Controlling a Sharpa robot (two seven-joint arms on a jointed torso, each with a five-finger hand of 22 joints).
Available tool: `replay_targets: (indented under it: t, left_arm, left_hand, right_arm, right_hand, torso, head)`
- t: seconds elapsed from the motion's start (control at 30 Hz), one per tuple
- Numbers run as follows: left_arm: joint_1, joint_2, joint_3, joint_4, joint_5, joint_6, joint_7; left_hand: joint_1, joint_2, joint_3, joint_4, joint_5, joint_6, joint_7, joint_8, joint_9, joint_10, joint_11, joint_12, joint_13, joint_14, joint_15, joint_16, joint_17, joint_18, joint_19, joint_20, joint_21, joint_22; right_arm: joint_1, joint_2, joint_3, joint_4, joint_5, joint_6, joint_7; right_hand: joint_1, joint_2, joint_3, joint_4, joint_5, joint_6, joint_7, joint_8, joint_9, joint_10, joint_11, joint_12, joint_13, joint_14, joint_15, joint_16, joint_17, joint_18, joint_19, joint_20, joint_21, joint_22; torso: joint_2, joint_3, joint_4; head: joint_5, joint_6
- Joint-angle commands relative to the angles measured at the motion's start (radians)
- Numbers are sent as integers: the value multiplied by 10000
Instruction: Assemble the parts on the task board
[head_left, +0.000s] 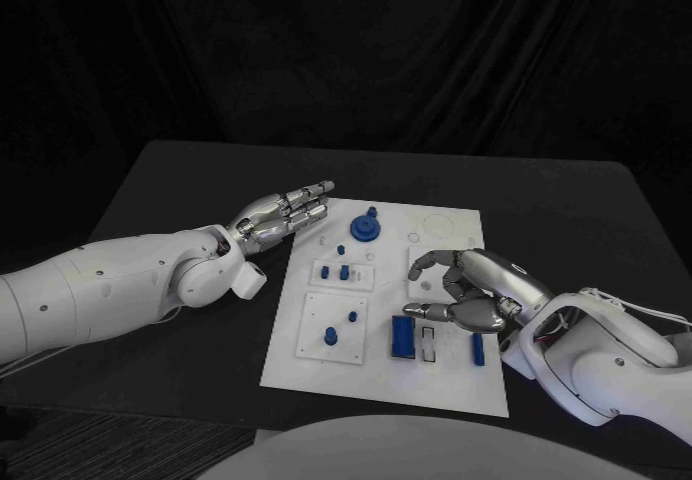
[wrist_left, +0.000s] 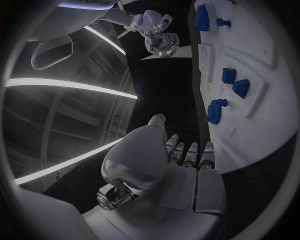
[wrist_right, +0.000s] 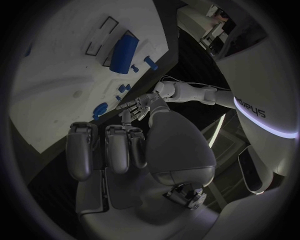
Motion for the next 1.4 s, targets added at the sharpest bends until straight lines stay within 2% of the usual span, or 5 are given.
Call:
replay_targets:
  t: [0.03, 0.3, 0.57, 1.03, 1.4]
  left_arm:
    - [-19, -12, 7, 21, 11, 42, 186]
    - [-46, -31, 7, 23, 11, 72, 198]
    - [-85, -75, 7, 35, 11, 98, 201]
    - [-127, -96, 7, 45, 11, 145, 183]
    - [-135, -96, 8, 45, 11, 169, 165]
  left_hand:
    - [127, 19, 74, -14, 76, -4, -35, 30, 4, 16, 73, -66, -9, -4, 78, -36, -16, 21, -10, 68, -33, -17]
    - [146, 22, 97, -43, 97, -27, -46, 23, 1, 16, 73, -66, -9, -4, 81, -36, -16, 18, -10, 68, -33, -17]
    - [154, 24, 107, -54, 104, -35, -48, 21, -1, 16, 74, -66, -9, -4, 82, -36, -16, 17, -10, 69, -33, -17]
    - [160, 27, 118, -65, 111, -36, -48, 20, -1, 16, 74, -66, -9, -4, 84, -36, -16, 16, -10, 70, -33, -17]
    - [170, 31, 135, -82, 116, -46, -48, 17, -2, 16, 78, -66, -9, -4, 91, -36, -16, 14, -8, 74, -32, -16]
  right_arm:
    - [-42, 9, -1, -73, -1633, -317, 524]
    - [-539, 55, -2, -226, -2804, 275, 42]
    - [-952, 184, -2, -341, -3364, 670, -581]
    - [-1315, 495, -1, -540, -3743, 861, -1144]
    - [-1349, 633, 0, -645, -3861, 1003, -1379]
  right_hand:
    - [283, -19, -55, 25, 92, -225, -15, -234, -516, 1078, 48, 26, 2633, 731, 70, 36, 939, -55, 731, 72, 99, 2396]
    - [828, -791, 738, 375, -603, -459, 59, -364, -1581, 1078, 99, 26, 2633, 711, 106, -17, 831, -53, 725, 100, 91, 2391]
    - [190, -1546, 921, 432, -1442, -1040, 174, 407, -1653, 1078, 199, 26, 2633, 698, 187, -43, 773, -34, 693, 173, 22, 2365]
    - [-203, -1614, 806, 432, -1531, -1146, 155, 1196, -1475, 1078, 189, 26, 2633, 691, 182, -61, 734, -25, 679, 171, -11, 2353]
    - [468, -1118, 1243, 358, -84, -1667, 170, 2029, -1490, 1078, 208, 26, 2633, 677, 200, -104, 650, 30, 577, 195, -227, 2279]
  torso:
    - [17, 12, -4]
    - [11, -15, -2]
    - [6, 1, -26]
    - [13, -11, 9]
    - [13, -10, 4]
  head:
    - [39, 0]
    - [7, 0]
    - [26, 0]
    - [-5, 0]
    - [7, 0]
